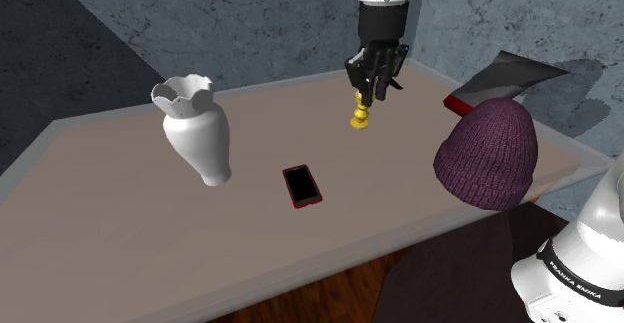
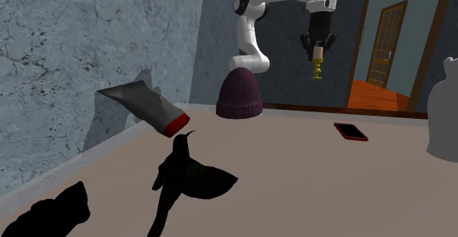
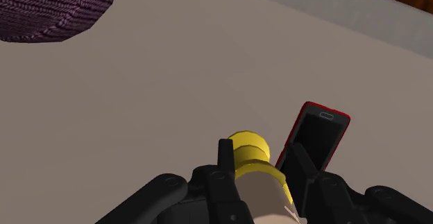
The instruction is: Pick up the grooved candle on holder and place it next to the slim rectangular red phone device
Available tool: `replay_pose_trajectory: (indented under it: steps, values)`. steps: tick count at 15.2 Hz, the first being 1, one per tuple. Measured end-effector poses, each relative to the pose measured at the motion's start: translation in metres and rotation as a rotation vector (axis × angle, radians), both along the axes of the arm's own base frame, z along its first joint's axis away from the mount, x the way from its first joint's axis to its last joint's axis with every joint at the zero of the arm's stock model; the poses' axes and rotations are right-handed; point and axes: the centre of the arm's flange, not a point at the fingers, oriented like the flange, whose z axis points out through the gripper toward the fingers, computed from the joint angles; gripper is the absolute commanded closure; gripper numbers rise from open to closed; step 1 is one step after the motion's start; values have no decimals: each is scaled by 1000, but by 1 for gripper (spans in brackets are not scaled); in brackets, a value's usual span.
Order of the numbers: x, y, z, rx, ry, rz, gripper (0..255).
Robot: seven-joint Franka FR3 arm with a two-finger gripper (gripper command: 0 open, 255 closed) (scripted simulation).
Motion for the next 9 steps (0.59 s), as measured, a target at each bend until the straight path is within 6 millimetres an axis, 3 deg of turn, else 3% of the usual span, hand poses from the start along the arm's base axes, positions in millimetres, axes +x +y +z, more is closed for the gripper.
replay_pose_trajectory:
  steps: [1,3,9]
  values:
    - [-5,16,2,0,0,0,255]
    - [-9,28,-7,0,0,-1,255]
    - [-10,31,-38,0,0,-2,255]
